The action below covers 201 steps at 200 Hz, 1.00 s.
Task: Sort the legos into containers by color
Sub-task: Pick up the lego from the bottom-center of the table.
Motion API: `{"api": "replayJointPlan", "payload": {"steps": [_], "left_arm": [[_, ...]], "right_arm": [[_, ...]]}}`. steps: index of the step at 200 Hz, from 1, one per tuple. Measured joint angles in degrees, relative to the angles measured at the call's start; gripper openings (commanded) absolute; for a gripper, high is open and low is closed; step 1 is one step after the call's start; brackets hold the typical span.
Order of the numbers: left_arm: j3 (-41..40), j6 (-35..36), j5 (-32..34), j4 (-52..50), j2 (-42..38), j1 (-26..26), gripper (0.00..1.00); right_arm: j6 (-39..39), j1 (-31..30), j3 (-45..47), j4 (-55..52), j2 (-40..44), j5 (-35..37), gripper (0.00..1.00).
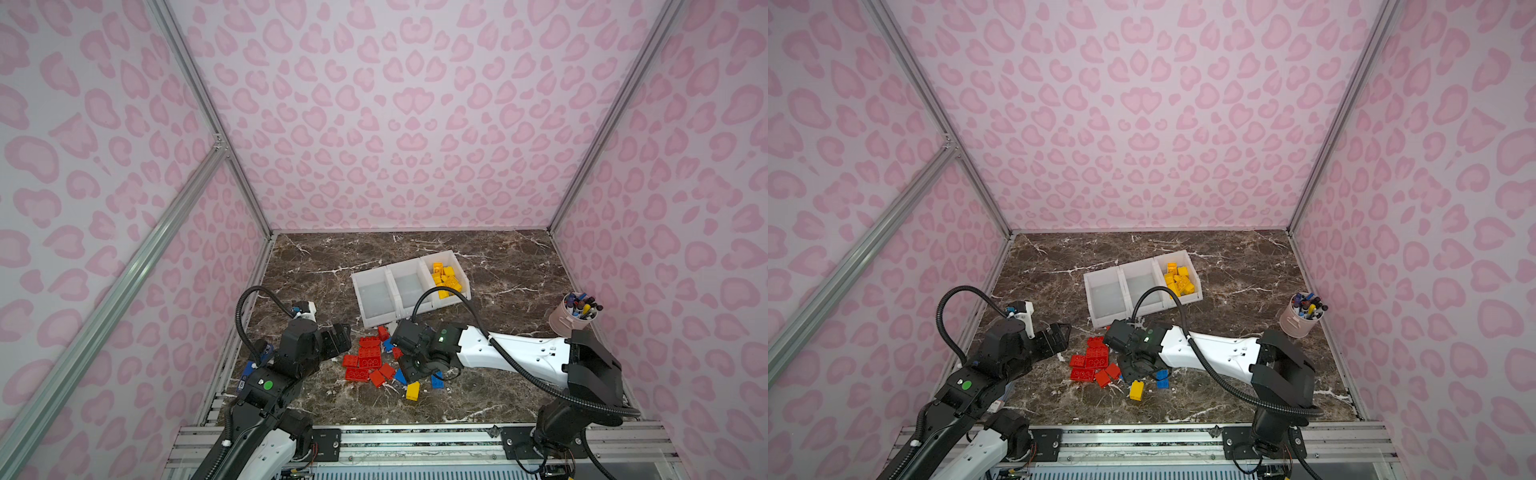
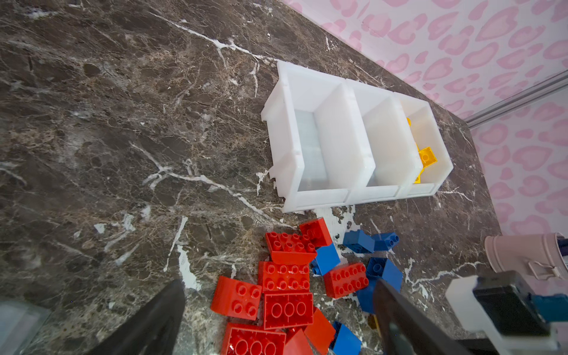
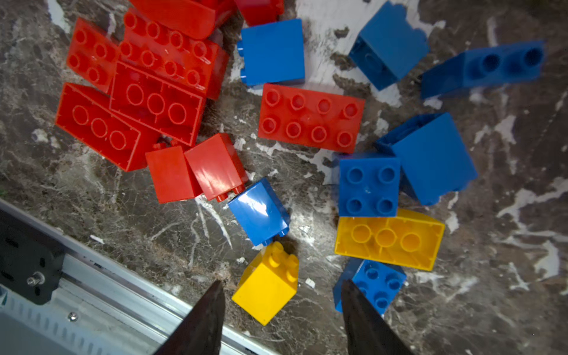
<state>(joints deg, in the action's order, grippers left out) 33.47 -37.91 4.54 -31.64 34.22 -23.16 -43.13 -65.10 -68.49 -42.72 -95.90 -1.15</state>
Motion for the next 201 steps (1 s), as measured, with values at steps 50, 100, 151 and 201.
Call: {"api": "replayJointPlan", "payload": {"steps": [50,100,151,201], "left_arm": [[-0.04,0.02,-0.09,-0.02,0.00,0.02,0.97],[-0.37,0.07,-0.35,0.00,-0.17,0.02,0.97],[-0.63,0.07,-0.70,0.00,-0.74,0.00,0.97],[-0.81,0.07,-0.70,0.00,-1.09,0.00,0.97]], "right_arm": [[-10.69,-3.17,1.36,1.66,-1.62,1.70,0.63],[-16.20,-5.33,1.79,2.64,-4.26,1.51,0.62],[-19.30,-6.40,3.04,2.56,-5.90,1.73,0.50],[-20.26,-6.43,3.08,2.36,-6.56,2.25,0.28]]}}
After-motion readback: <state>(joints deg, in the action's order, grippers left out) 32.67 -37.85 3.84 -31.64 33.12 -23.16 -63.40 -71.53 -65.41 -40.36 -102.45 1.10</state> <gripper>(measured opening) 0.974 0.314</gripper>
